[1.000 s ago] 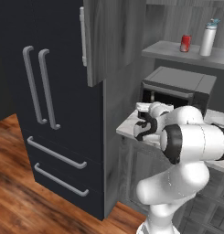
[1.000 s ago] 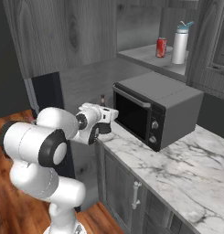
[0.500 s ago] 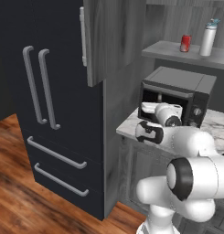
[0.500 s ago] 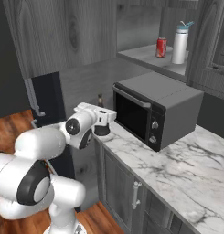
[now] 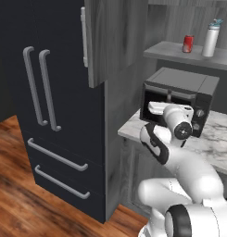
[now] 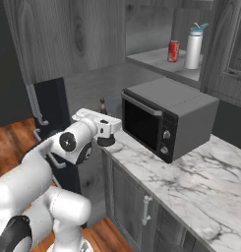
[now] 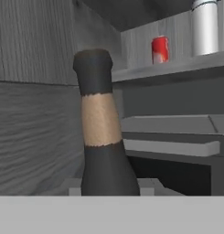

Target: Sort all alcoholic drinks to one cabinet, and non-alcoholic drinks to the other.

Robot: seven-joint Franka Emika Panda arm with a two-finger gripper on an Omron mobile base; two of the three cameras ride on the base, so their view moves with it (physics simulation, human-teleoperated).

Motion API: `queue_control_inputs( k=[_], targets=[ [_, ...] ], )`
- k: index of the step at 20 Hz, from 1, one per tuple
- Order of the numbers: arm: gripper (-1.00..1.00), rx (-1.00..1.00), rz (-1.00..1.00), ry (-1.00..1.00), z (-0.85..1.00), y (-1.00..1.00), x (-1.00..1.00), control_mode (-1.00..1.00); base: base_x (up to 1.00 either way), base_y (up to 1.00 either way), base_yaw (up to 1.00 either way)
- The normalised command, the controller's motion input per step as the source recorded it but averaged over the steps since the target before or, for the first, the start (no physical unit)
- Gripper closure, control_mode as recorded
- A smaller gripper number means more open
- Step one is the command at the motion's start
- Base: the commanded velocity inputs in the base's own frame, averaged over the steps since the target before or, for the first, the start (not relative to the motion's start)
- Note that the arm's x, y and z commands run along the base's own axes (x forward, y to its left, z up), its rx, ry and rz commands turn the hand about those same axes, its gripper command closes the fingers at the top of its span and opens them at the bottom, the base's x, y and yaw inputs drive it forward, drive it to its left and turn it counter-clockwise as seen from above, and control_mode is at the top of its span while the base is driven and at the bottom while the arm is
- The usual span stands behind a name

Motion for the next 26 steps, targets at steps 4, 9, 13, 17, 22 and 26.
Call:
queue_control_inputs(
  k=[4,9,13,17,22,26],
  targets=[
    [1.0,0.0,-0.01,-0.03,0.41,0.0,-0.51,-1.0,0.0,0.0,0.0],
    [1.0,0.0,-0.01,0.0,0.39,0.0,-0.45,-1.0,0.0,0.0,0.0],
    [1.0,0.0,0.0,0.03,0.39,0.0,-0.38,-1.0,0.0,0.0,0.0],
    [1.0,0.0,0.0,0.05,0.35,0.0,-0.35,-1.0,0.0,0.0,0.0],
    [1.0,0.0,0.0,0.06,0.29,0.0,-0.31,-1.0,0.0,0.0,0.0],
    [1.0,0.0,0.0,0.05,0.22,0.0,-0.27,-1.0,0.0,0.0,0.0]
  ],
)
